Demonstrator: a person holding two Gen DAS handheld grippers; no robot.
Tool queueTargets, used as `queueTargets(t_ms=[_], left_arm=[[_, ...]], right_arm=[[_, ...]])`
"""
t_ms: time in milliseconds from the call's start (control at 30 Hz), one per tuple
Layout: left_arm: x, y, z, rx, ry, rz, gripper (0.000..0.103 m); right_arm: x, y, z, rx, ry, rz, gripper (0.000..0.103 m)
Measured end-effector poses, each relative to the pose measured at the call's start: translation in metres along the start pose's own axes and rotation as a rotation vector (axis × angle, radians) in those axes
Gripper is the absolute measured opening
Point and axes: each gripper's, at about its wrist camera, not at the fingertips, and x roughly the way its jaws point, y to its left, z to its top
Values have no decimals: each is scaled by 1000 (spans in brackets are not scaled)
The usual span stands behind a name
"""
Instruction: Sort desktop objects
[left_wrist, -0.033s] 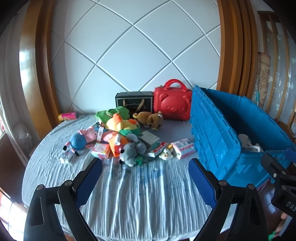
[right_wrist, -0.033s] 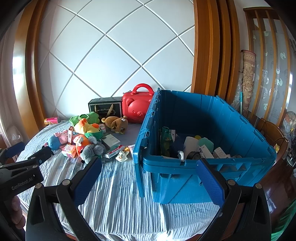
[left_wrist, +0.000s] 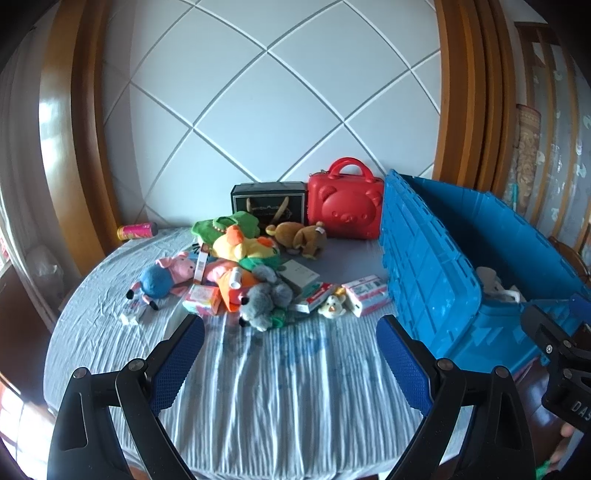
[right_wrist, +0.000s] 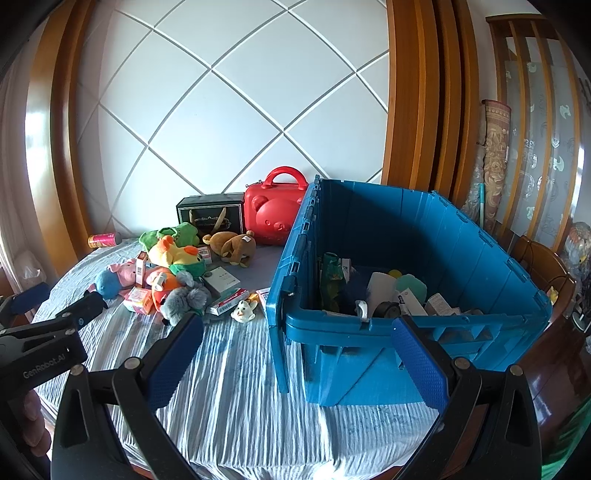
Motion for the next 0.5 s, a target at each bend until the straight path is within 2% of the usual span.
queueTargets(t_ms=[500], left_arm=[[-7, 18, -4, -8, -18, 3, 95]], right_arm=[[-1, 13, -2, -14, 3, -2, 103]])
